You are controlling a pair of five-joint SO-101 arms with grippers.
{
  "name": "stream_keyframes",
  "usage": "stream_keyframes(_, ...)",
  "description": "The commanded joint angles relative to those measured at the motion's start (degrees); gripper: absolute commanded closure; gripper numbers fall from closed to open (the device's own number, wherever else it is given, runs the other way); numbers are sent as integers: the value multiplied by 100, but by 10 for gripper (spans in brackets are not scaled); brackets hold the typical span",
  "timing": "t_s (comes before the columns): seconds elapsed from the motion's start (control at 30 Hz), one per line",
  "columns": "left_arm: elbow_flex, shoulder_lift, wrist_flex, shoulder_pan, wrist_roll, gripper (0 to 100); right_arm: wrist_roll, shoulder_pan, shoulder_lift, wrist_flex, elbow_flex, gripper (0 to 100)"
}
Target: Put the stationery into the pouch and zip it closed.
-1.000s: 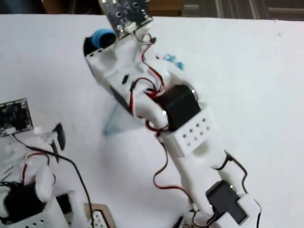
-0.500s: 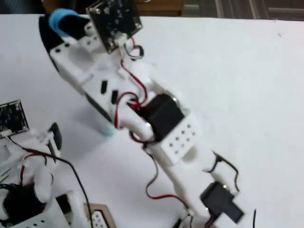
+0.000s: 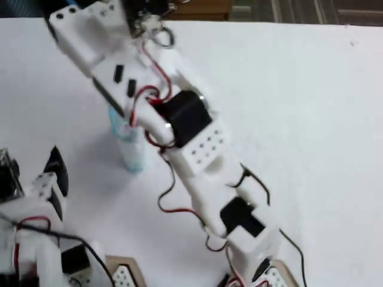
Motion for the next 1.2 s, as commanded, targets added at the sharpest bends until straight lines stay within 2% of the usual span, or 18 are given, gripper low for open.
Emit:
stream_keyframes(0.0, -527, 31, 220, 75, 0, 752, 88, 154, 40, -84, -809, 983)
stream_keyframes(0.23, -607, 13, 703, 892, 0, 754, 659, 154, -110, -127, -932, 983)
stream_keyframes(0.43, -563, 40, 624, 1007, 299, 753, 1081, 163, -198, -22, -870, 983)
stream_keyframes(0.57, -563, 40, 721, 1516, 369, 752, 1178, 171, -92, 945, -738, 983)
stream_keyframes(0.67, -554, 48, 791, 1798, 369, 752, 1152, 277, 13, 1138, -712, 983)
stream_keyframes(0.9, 105, 48, 536, 1842, 334, 752, 1187, 75, -92, 1138, -1204, 983)
stream_keyframes(1.17, -598, 48, 721, 1903, 369, 752, 1196, 57, -101, 1182, -1354, 983)
